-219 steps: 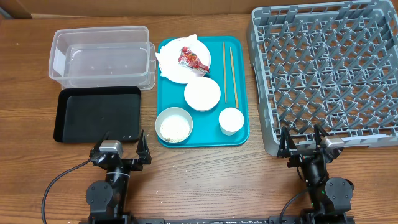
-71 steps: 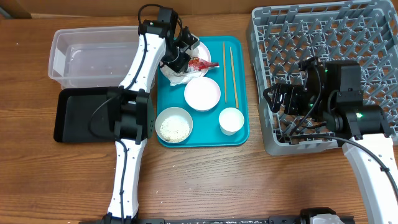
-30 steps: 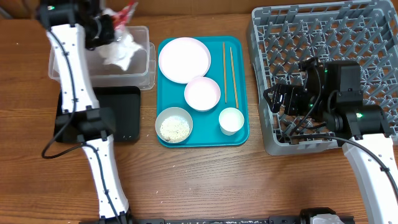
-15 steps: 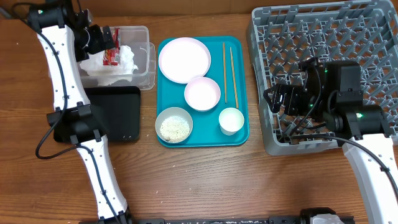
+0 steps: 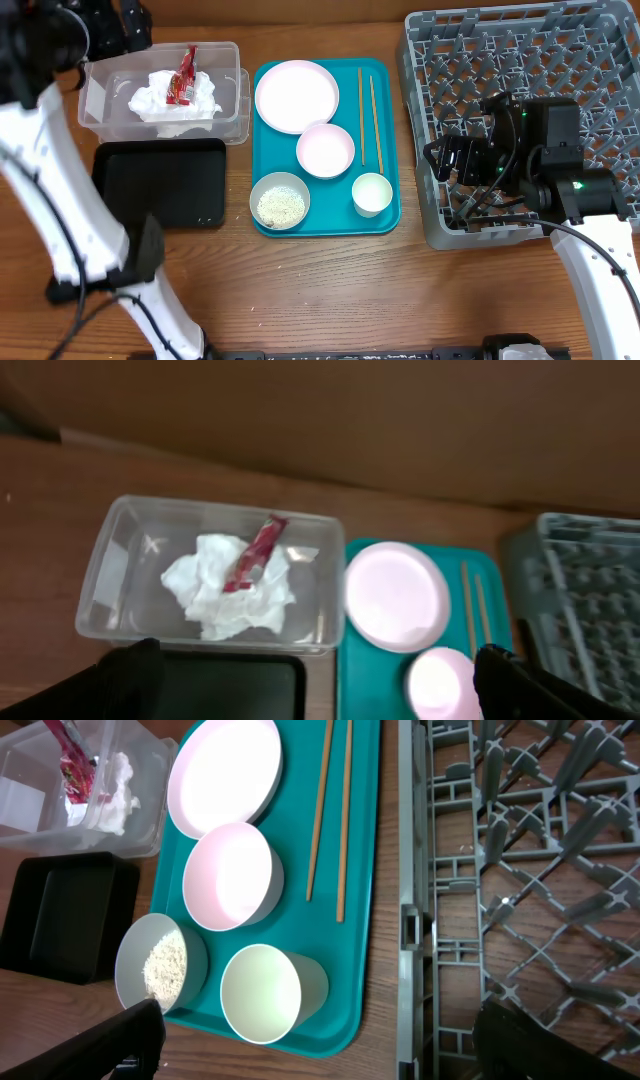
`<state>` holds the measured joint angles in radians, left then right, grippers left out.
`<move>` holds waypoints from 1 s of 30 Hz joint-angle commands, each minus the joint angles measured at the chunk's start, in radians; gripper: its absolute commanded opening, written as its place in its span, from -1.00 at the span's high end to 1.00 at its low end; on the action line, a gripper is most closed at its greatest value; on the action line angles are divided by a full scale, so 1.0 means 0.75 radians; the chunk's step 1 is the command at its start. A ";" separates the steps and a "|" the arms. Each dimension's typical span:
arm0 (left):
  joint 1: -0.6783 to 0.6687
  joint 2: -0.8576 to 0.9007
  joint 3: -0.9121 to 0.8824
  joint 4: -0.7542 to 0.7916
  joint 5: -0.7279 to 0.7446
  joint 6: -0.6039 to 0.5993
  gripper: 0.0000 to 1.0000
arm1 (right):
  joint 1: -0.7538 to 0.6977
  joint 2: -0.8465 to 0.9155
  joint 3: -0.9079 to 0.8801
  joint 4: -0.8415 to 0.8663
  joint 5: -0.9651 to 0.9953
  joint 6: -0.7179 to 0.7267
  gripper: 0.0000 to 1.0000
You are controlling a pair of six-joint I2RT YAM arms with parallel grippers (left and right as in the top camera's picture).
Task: Sort waste into correct bins and load items into the dishwasher
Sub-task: 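Carry tissue and wrapper with left gripper into the clear plastic bin, then grasp the white bowl of rice with the left gripper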
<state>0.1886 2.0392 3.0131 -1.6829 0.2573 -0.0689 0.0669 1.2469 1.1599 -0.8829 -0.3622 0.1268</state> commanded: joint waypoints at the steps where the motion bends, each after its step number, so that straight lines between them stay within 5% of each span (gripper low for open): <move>1: -0.093 -0.159 -0.179 -0.009 0.031 0.049 -0.99 | 0.008 0.000 0.034 0.005 0.003 0.001 -1.00; 10: -0.340 -0.483 -0.978 -0.009 0.028 0.111 -0.99 | 0.008 0.000 0.034 0.008 0.003 0.001 -1.00; 13: -0.423 -0.488 -1.196 0.012 0.031 0.162 -0.86 | 0.008 0.000 0.034 0.011 0.003 0.001 -1.00; 21: -0.638 -0.478 -1.759 0.432 0.031 0.202 -0.66 | 0.008 0.000 0.034 0.017 0.003 0.001 -1.00; 27: -0.671 -0.477 -2.043 0.752 0.028 0.057 -0.02 | 0.008 0.000 0.034 0.010 0.003 0.001 -1.00; 30: -0.699 -0.473 -2.178 0.890 0.032 0.035 0.11 | 0.008 0.000 0.034 0.014 0.003 0.001 -1.00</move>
<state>-0.3149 1.6871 1.4551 -1.0557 0.2764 -0.0010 0.0673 1.2469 1.1603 -0.8783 -0.3614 0.1272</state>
